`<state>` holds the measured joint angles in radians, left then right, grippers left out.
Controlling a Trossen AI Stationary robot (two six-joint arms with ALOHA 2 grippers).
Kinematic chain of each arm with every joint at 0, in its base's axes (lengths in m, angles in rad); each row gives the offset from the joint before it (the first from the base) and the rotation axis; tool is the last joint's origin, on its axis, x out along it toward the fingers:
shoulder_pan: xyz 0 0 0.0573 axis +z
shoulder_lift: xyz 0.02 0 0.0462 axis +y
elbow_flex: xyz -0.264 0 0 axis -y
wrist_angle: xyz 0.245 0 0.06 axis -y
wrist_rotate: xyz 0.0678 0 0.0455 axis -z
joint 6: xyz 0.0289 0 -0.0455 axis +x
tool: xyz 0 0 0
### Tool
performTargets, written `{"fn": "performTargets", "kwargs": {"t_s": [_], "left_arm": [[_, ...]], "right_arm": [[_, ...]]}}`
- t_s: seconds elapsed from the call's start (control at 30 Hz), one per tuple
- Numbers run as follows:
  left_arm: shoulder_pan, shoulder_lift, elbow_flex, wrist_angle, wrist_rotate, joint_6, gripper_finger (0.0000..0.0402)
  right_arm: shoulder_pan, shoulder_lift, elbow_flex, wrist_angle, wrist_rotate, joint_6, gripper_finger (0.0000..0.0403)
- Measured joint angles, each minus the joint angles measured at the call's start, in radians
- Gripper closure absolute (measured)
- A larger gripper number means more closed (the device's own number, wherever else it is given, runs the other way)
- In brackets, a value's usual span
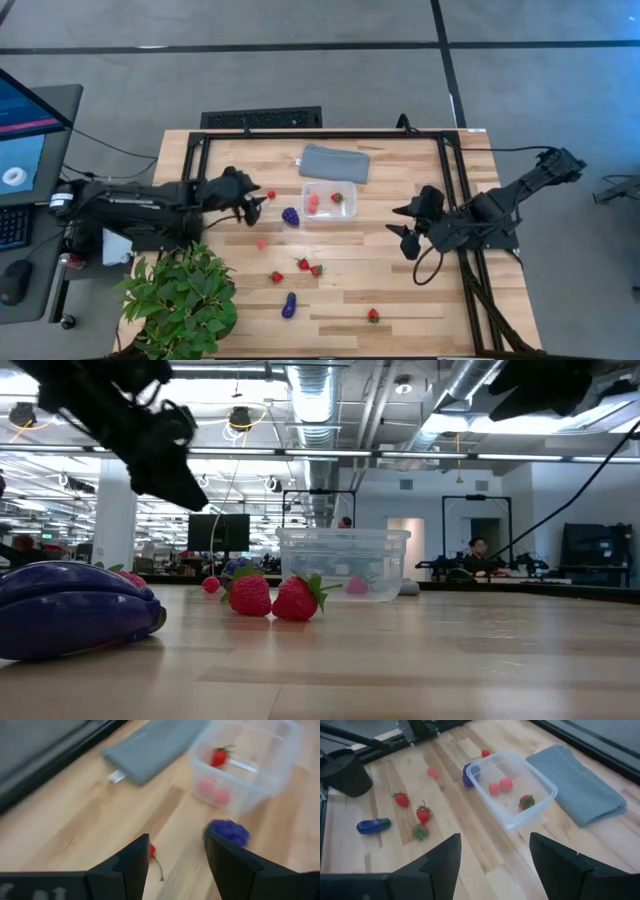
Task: Pick and placing Produce into tupperware
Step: Put the red cherry into the transparent bin
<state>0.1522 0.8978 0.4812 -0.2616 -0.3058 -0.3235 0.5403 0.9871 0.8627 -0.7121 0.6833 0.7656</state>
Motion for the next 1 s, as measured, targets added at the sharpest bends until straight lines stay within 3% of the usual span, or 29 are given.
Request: {"fn": "performTargets", "kwargs": {"t_s": [0.27,0.67,1.0], "left_arm": [[0.181,0.253,0.135,-0.063,0.245,-0.248,0.0219],[0.232,0.51,0.363,-0.311,0.24,-0.263,0.0219],[0.232,0.595,0.407,-0.359,0.246,-0.305,0.0218]], "right_arm": [[0.047,0.0,0.0,-0.017,0.036,0.023,0.0143],[0.07,0.0,0.0,-0.019,0.028,0.023,0.0143],[0.111,0.0,0.0,-0.07,0.053,0.073,0.0143]]}}
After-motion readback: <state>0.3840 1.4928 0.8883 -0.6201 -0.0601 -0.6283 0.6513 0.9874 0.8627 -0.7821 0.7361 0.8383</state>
